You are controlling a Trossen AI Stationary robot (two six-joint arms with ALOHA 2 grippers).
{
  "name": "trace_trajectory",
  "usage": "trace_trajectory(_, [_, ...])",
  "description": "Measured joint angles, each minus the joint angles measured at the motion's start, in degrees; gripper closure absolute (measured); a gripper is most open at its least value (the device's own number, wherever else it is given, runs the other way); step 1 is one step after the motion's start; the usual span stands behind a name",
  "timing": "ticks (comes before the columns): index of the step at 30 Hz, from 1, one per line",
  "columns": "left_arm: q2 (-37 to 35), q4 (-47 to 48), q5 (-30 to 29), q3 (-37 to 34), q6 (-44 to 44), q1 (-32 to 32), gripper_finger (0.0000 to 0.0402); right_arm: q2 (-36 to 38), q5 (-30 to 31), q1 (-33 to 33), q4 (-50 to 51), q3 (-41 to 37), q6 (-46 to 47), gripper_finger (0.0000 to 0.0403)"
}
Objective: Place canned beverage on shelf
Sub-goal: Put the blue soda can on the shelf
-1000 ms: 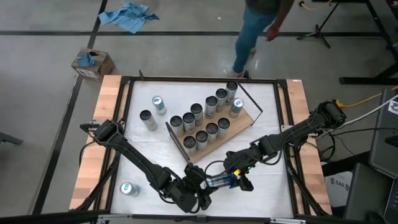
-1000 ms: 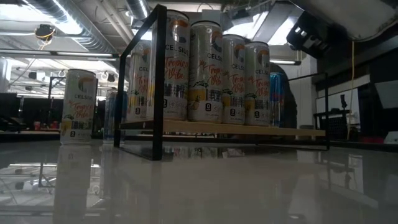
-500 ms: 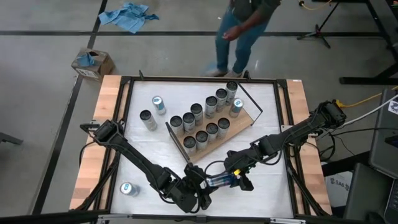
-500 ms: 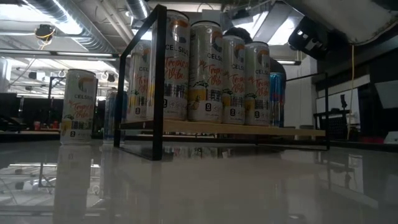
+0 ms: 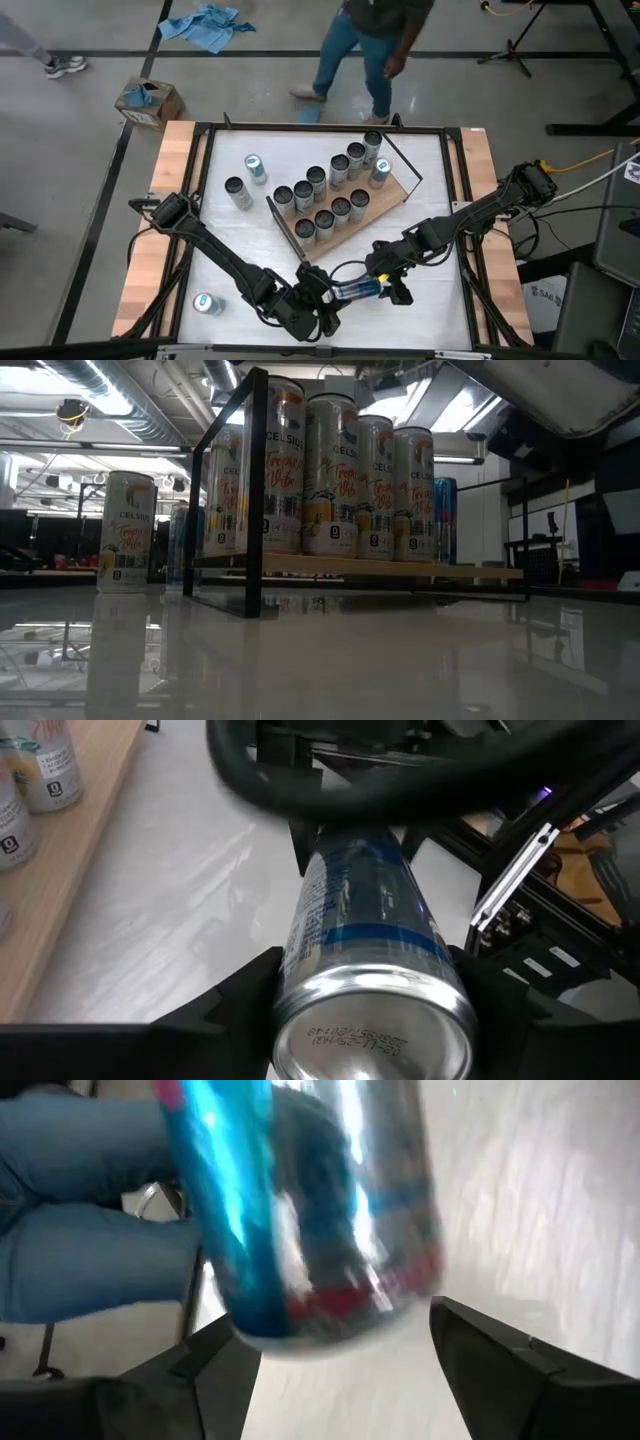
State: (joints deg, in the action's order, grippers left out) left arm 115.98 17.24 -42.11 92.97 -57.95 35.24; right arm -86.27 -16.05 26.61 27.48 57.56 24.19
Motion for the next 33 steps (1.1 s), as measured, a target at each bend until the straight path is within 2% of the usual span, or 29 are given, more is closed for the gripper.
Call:
trace_trajectory(6, [0.00,-0.20,-0.09,0.00,0.02,0.04,0.0182,4.22,1.18,0.00,6.71,-0.02,-0.40,0.0127])
trace_trajectory(14, [0.00,-0.31,-0.73,0.00,0.02,0.02,0.0182,16.57,10.46,0.07,14.79,-0.02,0.15,0.0127])
trace_trajectory(18, [0.00,-0.38,-1.02,0.00,0.02,0.02,0.0182,22.92,15.24,0.07,14.34,-1.51,0.55,0.0127])
trace_trajectory(24, [0.00,-0.62,-2.57,0.00,0.07,0.02,0.0182,32.98,19.23,0.07,5.49,-10.96,4.14,0.0127])
trace_trajectory(29, [0.00,-1.24,-4.49,0.00,0.31,0.03,0.0182,39.55,20.15,0.04,-10.06,-21.42,4.47,0.0127])
trace_trajectory(33, [0.00,-4.58,-6.66,0.00,3.10,0.02,0.0182,41.34,20.15,0.00,-22.52,-28.48,4.16,0.0127])
